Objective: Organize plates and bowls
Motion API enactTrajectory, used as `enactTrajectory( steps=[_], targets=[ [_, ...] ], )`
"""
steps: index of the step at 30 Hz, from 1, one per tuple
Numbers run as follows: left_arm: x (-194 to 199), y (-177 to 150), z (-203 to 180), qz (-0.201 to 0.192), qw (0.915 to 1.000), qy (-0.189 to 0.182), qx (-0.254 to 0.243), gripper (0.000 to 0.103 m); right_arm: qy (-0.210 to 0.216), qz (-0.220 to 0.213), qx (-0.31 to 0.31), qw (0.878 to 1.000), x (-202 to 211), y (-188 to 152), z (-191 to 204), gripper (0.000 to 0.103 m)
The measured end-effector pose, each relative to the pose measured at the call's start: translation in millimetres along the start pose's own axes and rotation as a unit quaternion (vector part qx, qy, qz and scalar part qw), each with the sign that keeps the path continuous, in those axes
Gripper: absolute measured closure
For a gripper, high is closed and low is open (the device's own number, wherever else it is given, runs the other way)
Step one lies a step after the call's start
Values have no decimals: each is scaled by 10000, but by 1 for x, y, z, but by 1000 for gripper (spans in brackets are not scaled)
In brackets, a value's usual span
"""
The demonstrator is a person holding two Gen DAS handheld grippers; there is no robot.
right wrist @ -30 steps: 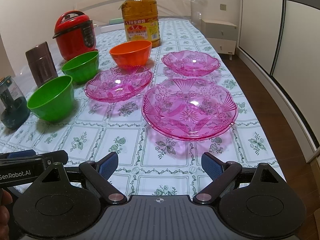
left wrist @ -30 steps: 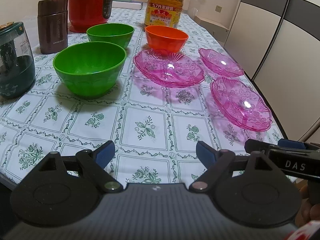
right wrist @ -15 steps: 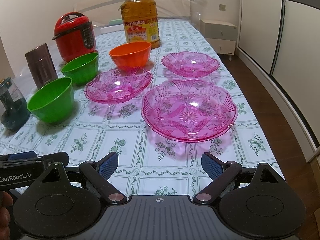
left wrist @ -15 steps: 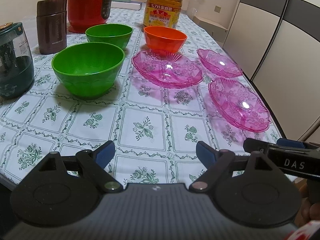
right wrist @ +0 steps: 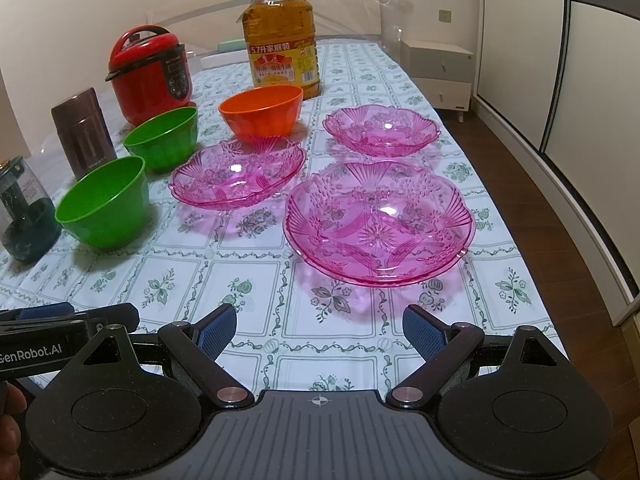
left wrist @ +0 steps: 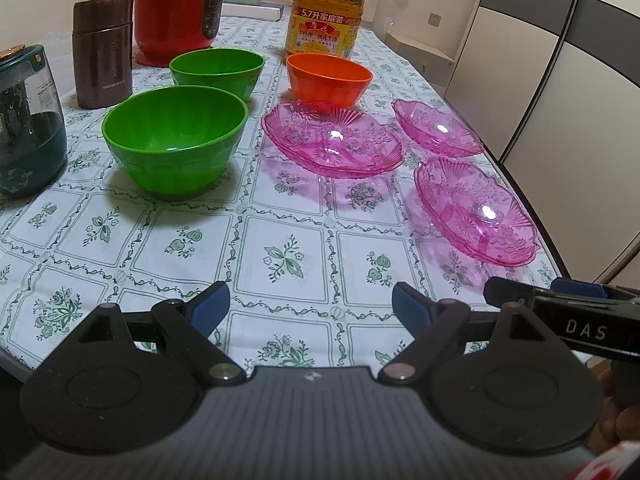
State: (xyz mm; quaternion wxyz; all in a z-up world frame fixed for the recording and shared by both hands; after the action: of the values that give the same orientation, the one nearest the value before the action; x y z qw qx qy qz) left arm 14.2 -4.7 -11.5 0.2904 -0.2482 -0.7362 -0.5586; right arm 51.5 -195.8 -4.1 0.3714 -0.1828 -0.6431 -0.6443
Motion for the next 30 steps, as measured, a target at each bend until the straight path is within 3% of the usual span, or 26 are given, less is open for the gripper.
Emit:
enactTrajectory(
  steps=[14, 24, 30],
  targets=[
    [0, 7, 8, -45, 10000, 46, 68, 17, -14, -46, -123, 9999, 0, 4, -2, 13],
    [-14, 27, 5, 44, 9994, -199, 264, 19, -204, -213, -512, 9983, -3, 17, -25, 13],
    [-38, 43, -14, 146, 9974, -602, 369, 22, -479, -340, -763, 9954, -9, 30, -54, 13]
  ],
)
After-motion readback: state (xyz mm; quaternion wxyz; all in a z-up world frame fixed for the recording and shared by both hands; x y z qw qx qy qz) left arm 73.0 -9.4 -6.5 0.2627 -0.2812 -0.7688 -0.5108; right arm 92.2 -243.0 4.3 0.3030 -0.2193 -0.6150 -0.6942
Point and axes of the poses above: each gripper's, at about its wrist camera, not at the fingertips, and x roughly against the way its jaws point, z to its left, y to its top, the point moved 2 cm from there along -x, roughly the way its jaws point, and after that the axes turned 2 degrees about -y, right-handed, at the moved point
